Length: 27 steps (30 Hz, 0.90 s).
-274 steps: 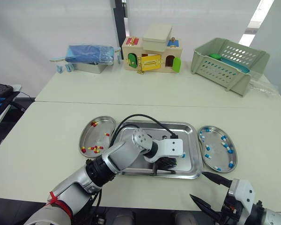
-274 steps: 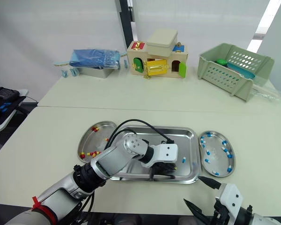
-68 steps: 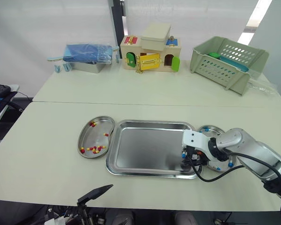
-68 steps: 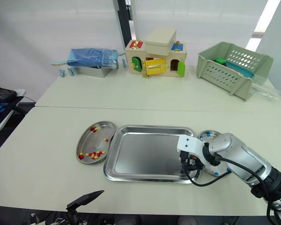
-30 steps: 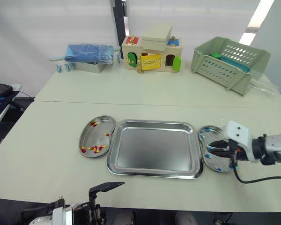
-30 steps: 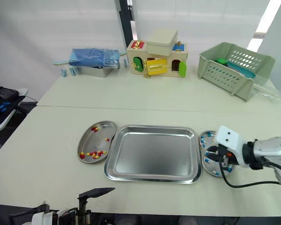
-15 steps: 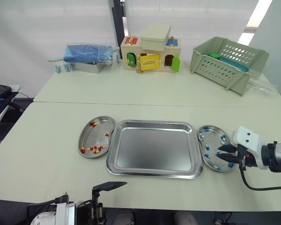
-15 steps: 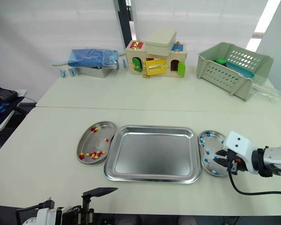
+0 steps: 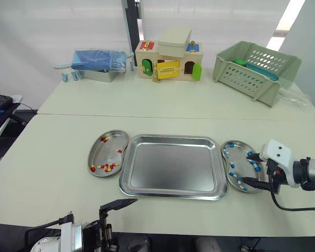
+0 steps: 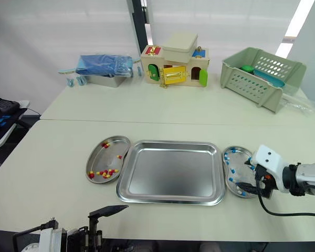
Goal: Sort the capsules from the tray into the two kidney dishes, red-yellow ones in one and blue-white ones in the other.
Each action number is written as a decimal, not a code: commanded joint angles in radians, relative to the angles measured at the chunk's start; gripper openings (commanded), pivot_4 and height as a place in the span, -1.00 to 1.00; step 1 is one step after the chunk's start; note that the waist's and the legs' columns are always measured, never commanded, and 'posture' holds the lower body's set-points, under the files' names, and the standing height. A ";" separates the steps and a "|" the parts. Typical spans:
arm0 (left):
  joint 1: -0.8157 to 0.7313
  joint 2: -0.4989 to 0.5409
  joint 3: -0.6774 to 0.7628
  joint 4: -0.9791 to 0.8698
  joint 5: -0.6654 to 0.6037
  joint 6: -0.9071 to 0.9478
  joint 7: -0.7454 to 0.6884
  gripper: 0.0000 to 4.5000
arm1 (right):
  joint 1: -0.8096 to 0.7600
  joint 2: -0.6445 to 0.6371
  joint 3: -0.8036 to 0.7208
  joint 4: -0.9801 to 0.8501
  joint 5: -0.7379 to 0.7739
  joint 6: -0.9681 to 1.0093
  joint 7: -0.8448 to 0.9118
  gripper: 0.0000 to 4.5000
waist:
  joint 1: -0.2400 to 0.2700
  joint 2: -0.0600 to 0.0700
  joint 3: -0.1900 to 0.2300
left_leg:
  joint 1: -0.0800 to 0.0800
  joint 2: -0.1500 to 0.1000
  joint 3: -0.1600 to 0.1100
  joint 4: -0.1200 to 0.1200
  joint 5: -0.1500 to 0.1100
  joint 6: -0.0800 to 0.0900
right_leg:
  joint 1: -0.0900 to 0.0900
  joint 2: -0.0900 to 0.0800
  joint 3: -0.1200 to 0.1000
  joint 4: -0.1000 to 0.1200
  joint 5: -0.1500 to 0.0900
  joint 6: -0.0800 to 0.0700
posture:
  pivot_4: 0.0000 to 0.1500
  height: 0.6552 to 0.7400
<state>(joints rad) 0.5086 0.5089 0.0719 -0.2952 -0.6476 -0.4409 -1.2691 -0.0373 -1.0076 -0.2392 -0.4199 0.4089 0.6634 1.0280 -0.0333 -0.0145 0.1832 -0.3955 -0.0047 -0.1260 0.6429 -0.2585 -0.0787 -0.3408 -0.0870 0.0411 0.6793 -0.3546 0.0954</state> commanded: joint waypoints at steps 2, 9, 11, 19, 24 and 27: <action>-0.029 0.060 0.112 -0.032 0.072 0.121 0.178 1.00 | 0.017 0.039 -0.159 0.090 0.072 -0.102 0.052 0.97 | 0.002 -0.001 0.001 | 0.000 0.000 0.000 0.000 0.000 0.000 | 0.001 0.000 0.000 0.000 0.000 0.000 | 1.00 1.00; -0.094 0.188 0.322 -0.060 0.069 0.409 0.413 1.00 | 0.038 0.011 -0.181 0.361 0.004 -0.285 0.111 0.97 | -0.001 -0.001 0.001 | 0.002 0.000 -0.001 0.000 0.000 0.000 | 0.003 0.000 -0.001 0.000 0.000 0.000 | 1.00 1.00; -0.101 0.273 0.409 -0.037 0.039 0.552 0.441 1.00 | 0.000 -0.015 -0.178 0.437 -0.003 -0.296 0.124 0.97 | -0.008 -0.001 0.001 | 0.004 0.000 -0.001 0.000 0.000 0.000 | 0.003 0.001 -0.001 0.001 0.000 0.000 | 1.00 1.00; -0.222 0.543 0.529 0.396 0.166 0.678 0.352 1.00 | -0.034 -0.039 -0.116 0.576 -0.055 -0.371 0.159 0.97 | -0.024 0.001 0.002 | 0.005 0.001 0.001 -0.003 0.000 0.000 | 0.002 0.001 0.001 0.000 -0.001 -0.001 | 1.00 1.00; -0.364 0.587 0.489 0.575 0.228 0.631 0.306 1.00 | -0.022 -0.023 -0.120 0.574 -0.051 -0.377 0.135 0.97 | -0.024 0.002 0.002 | 0.005 0.001 0.001 -0.003 0.000 0.000 | 0.002 0.001 0.001 0.001 0.000 -0.001 | 1.00 1.00; -0.436 0.596 0.461 0.643 0.258 0.617 0.285 1.00 | -0.010 -0.013 -0.123 0.568 -0.050 -0.379 0.125 0.97 | -0.024 0.001 0.002 | 0.005 0.001 0.001 -0.003 0.000 0.000 | 0.002 0.001 0.001 0.001 0.000 -0.001 | 1.00 1.00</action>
<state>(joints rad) 0.0946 1.0775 0.5329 0.3236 -0.4075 0.1945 -0.9726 -0.0508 -1.0172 -0.3338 0.1698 0.3530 0.2957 1.1605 -0.0570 -0.0130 0.1851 -0.3905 -0.0039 -0.1246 0.6396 -0.2584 -0.0789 -0.3393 -0.0864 0.0420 0.6803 -0.3551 0.0948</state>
